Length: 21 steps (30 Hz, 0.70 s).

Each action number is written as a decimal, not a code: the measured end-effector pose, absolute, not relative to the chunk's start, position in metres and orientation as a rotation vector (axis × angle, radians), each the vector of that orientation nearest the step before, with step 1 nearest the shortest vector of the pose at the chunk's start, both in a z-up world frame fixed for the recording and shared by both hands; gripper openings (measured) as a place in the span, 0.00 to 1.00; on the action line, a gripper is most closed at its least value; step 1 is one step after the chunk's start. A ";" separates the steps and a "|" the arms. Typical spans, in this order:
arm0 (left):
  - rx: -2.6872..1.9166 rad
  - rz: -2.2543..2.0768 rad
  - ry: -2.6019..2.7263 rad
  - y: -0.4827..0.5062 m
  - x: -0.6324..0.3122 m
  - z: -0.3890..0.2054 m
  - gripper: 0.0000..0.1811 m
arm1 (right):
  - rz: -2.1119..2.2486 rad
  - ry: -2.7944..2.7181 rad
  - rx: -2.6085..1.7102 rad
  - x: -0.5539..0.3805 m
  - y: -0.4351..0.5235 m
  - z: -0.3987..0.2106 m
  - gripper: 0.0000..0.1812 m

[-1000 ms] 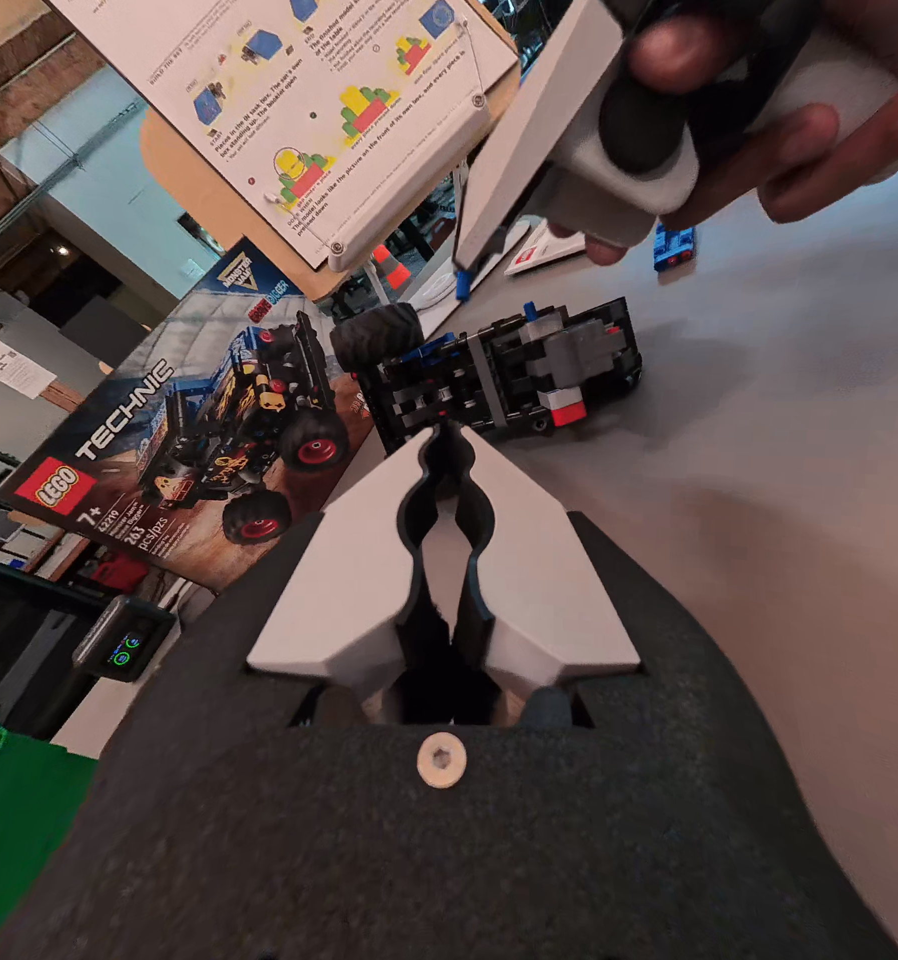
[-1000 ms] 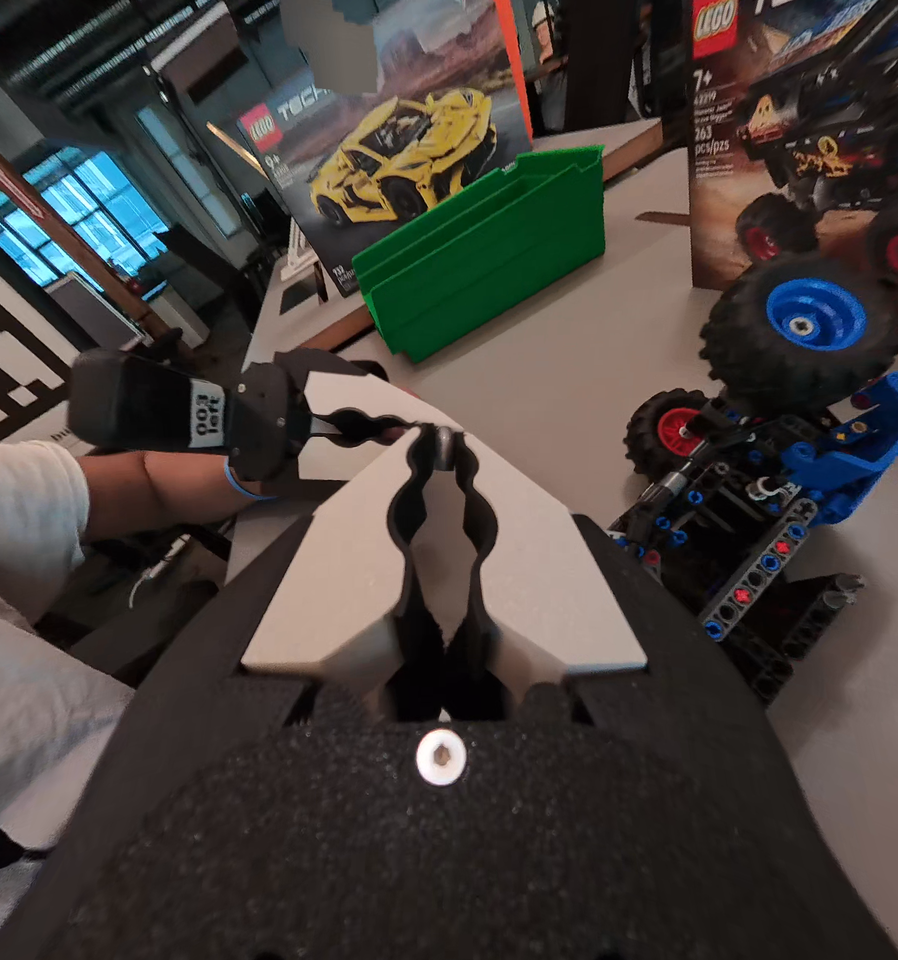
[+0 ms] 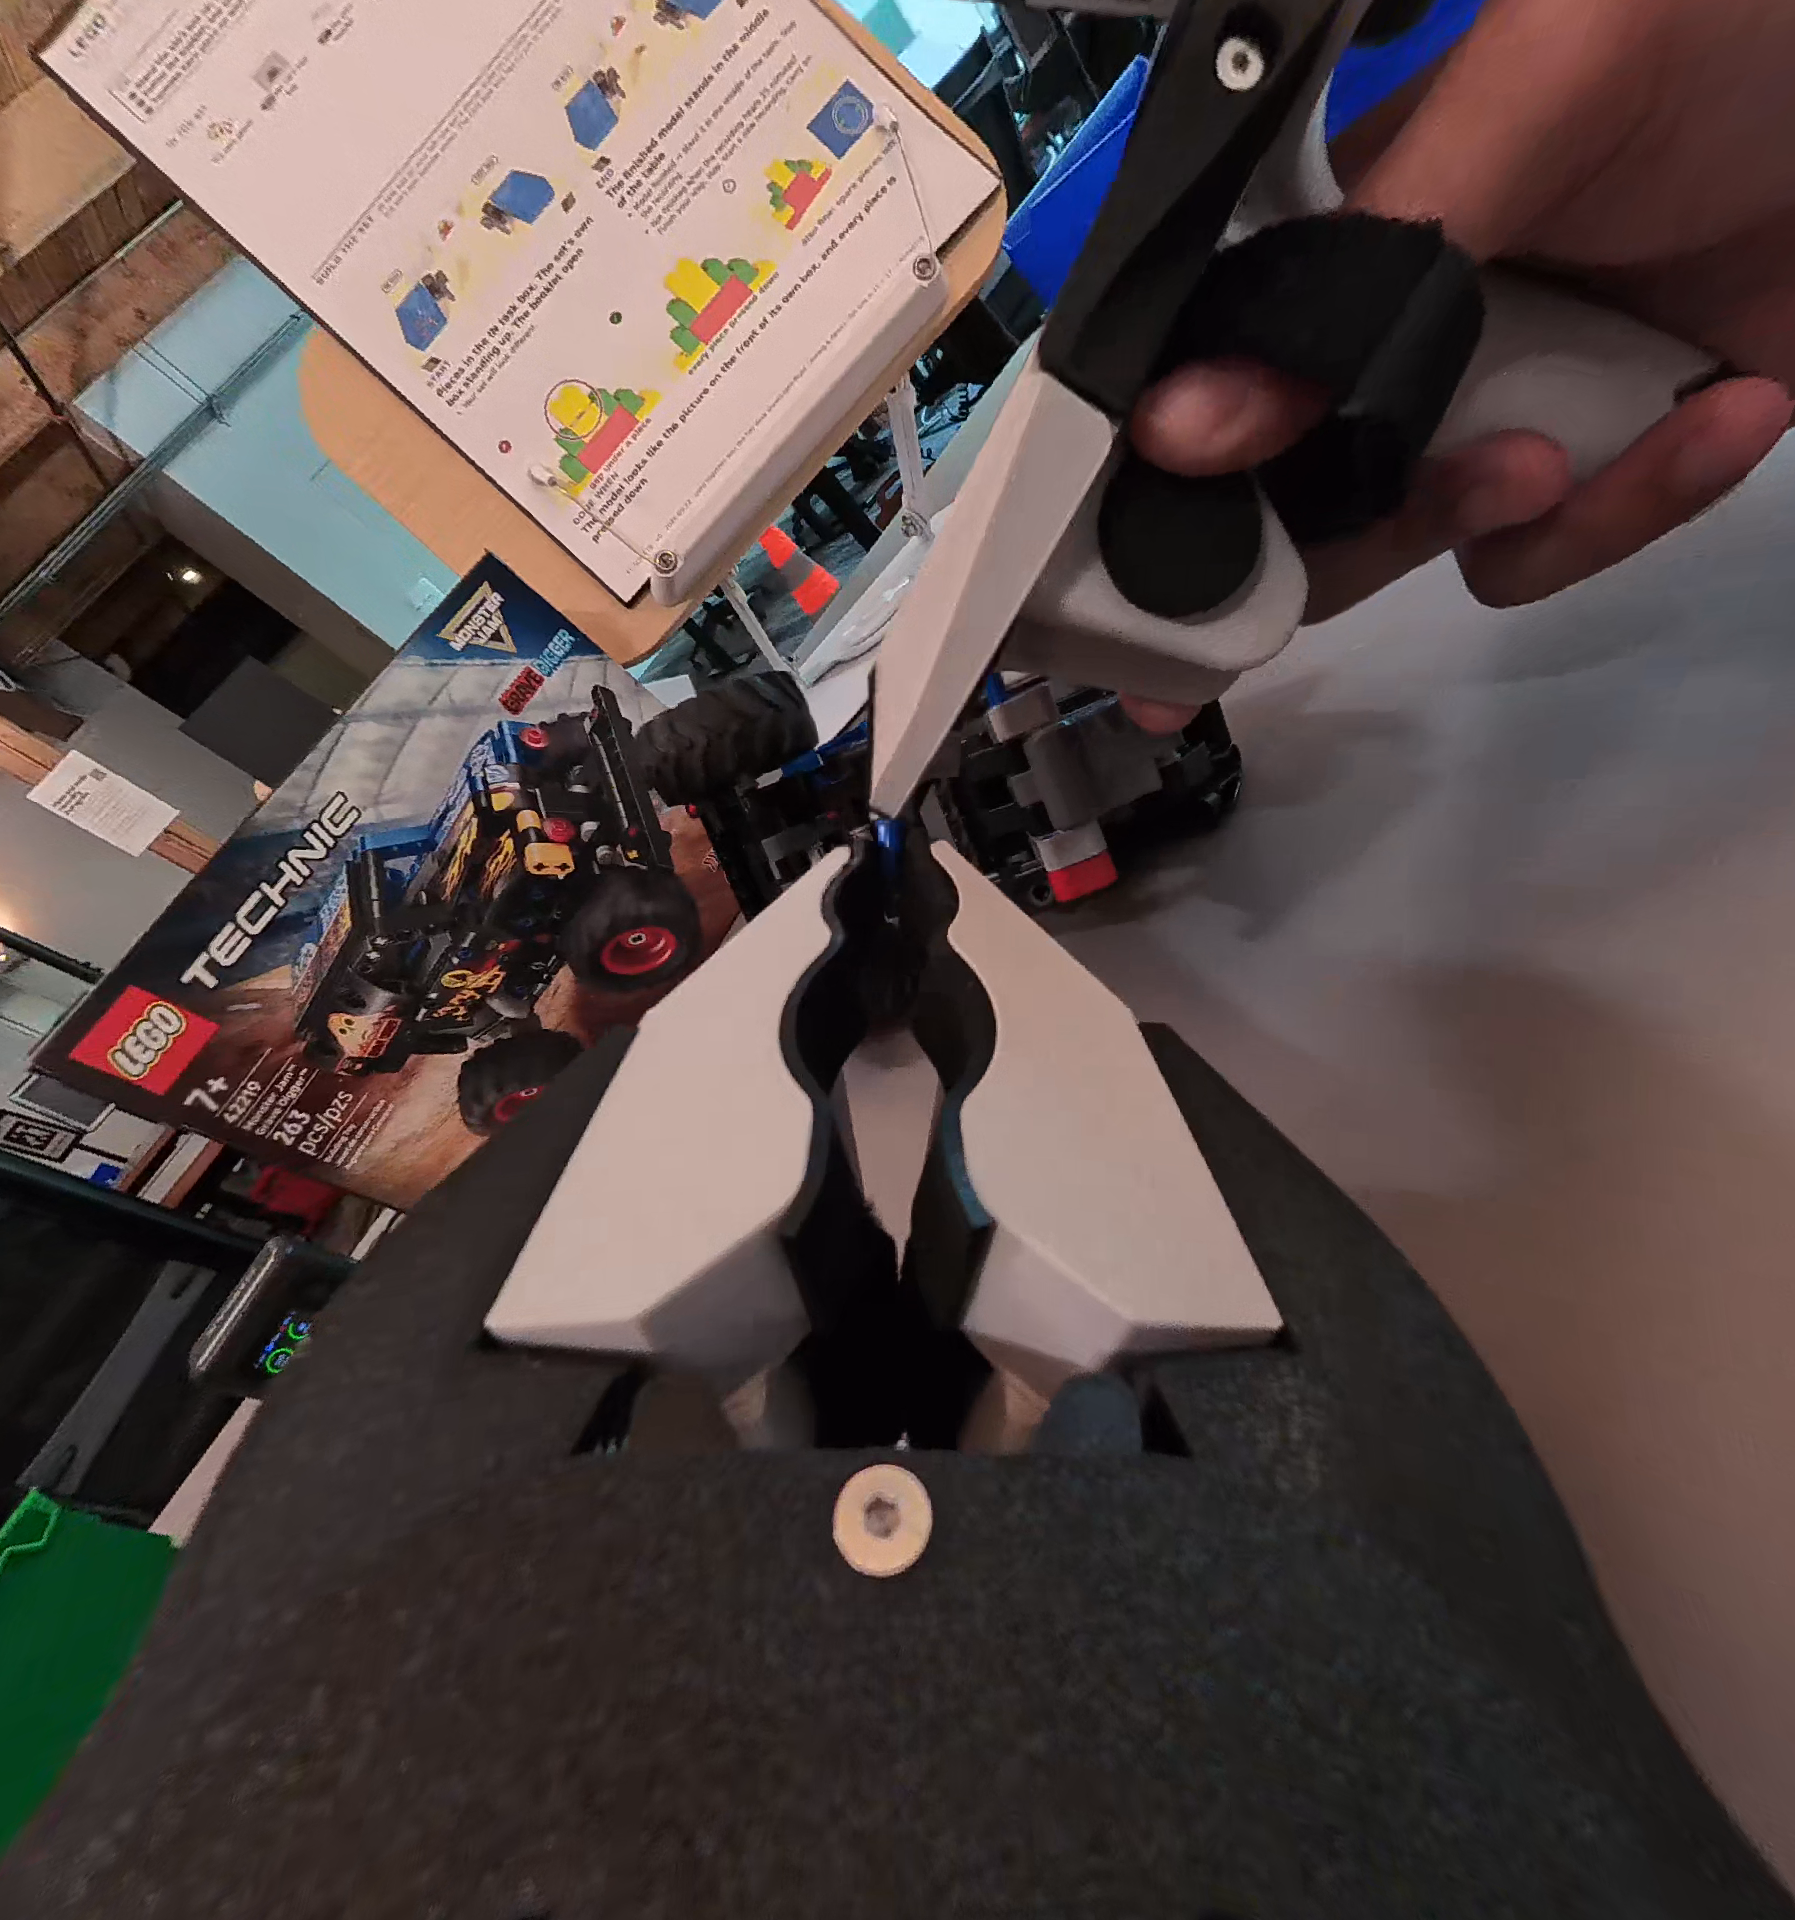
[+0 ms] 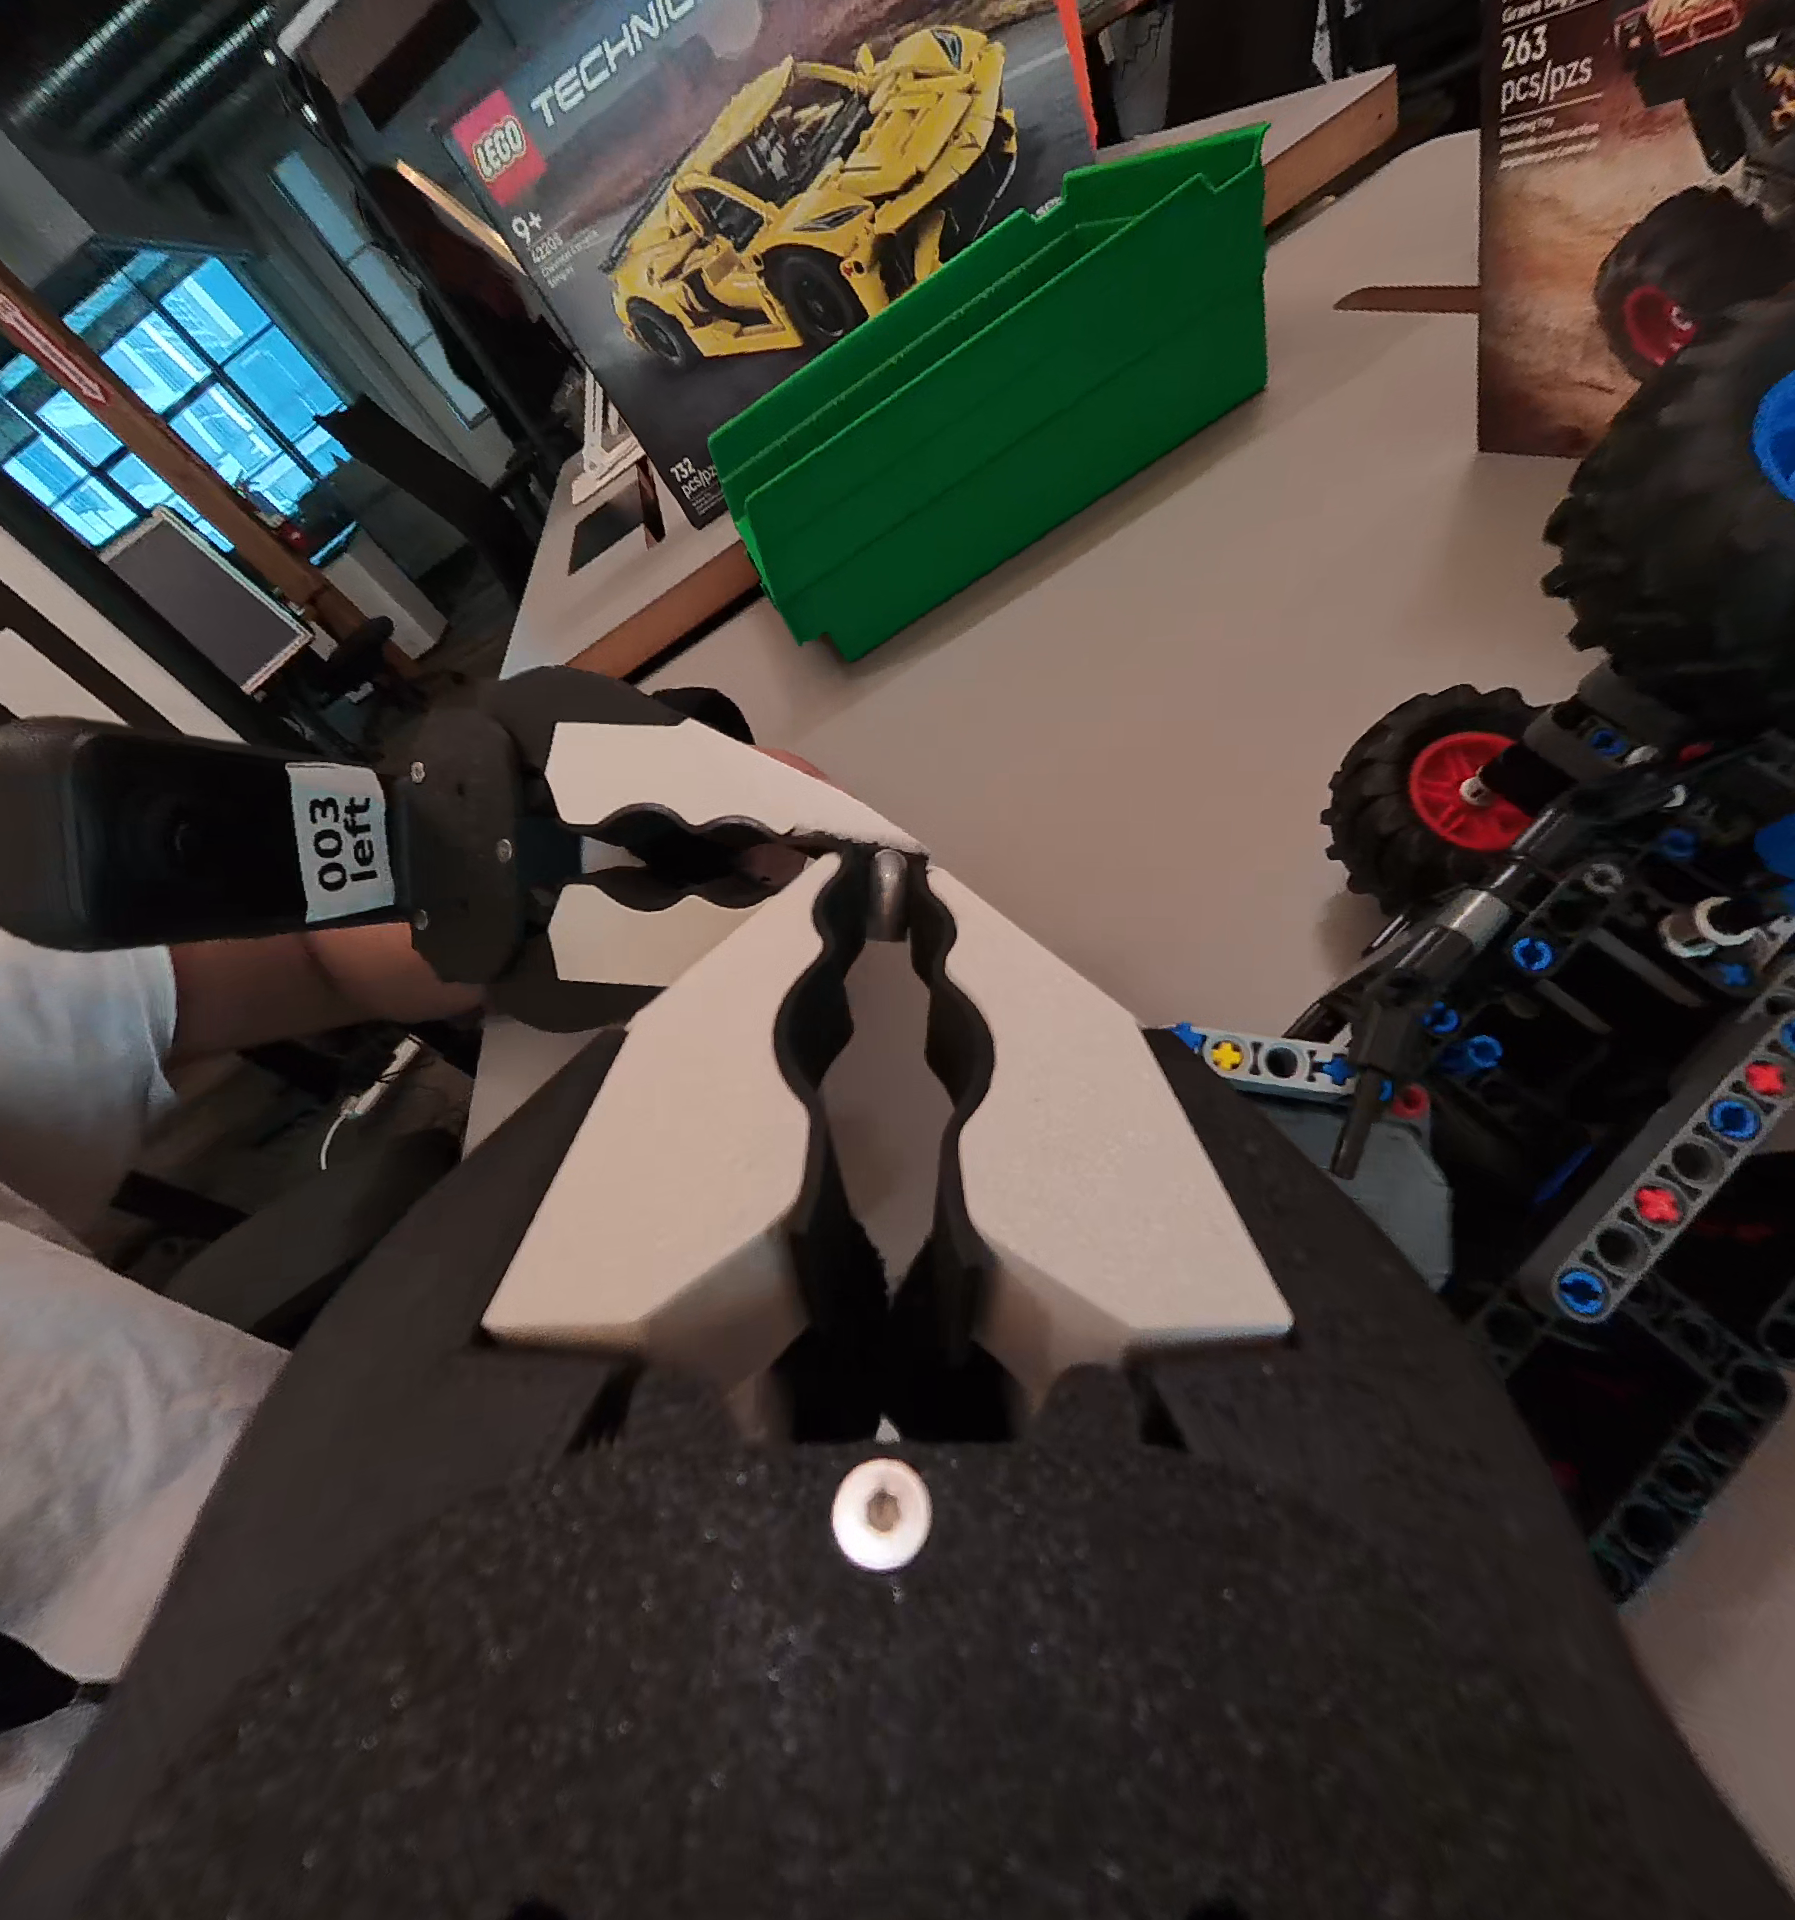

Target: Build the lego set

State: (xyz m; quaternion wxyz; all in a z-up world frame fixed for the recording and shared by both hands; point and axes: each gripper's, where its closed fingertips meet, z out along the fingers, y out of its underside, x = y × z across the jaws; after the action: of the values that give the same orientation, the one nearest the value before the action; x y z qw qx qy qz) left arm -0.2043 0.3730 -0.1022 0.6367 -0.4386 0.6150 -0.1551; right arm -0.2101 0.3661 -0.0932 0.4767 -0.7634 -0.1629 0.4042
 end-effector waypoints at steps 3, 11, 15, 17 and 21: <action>-0.985 -0.354 1.397 0.373 -0.206 -0.101 0.01 | 0.992 -0.411 -1.859 -0.209 0.365 -0.091 0.04; -1.060 -0.401 1.324 0.393 -0.218 -0.092 0.00 | 0.926 -0.360 -1.828 -0.190 0.369 -0.081 0.04; -0.997 -0.356 1.366 0.385 -0.214 -0.100 0.00 | 1.015 -0.357 -1.841 -0.200 0.367 -0.086 0.04; -1.010 -0.344 1.403 0.381 -0.211 -0.106 0.01 | 0.960 -0.371 -1.872 -0.197 0.370 -0.094 0.04; -0.987 -0.345 1.454 0.369 -0.206 -0.111 0.07 | 0.835 -0.466 -1.904 -0.201 0.368 -0.101 0.04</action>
State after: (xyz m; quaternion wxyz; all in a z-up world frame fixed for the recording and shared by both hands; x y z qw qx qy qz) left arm -0.2056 0.3689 -0.1111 0.6253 -0.4301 0.6335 -0.1505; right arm -0.2006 0.3684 -0.1011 0.4844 -0.7817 -0.1913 0.3430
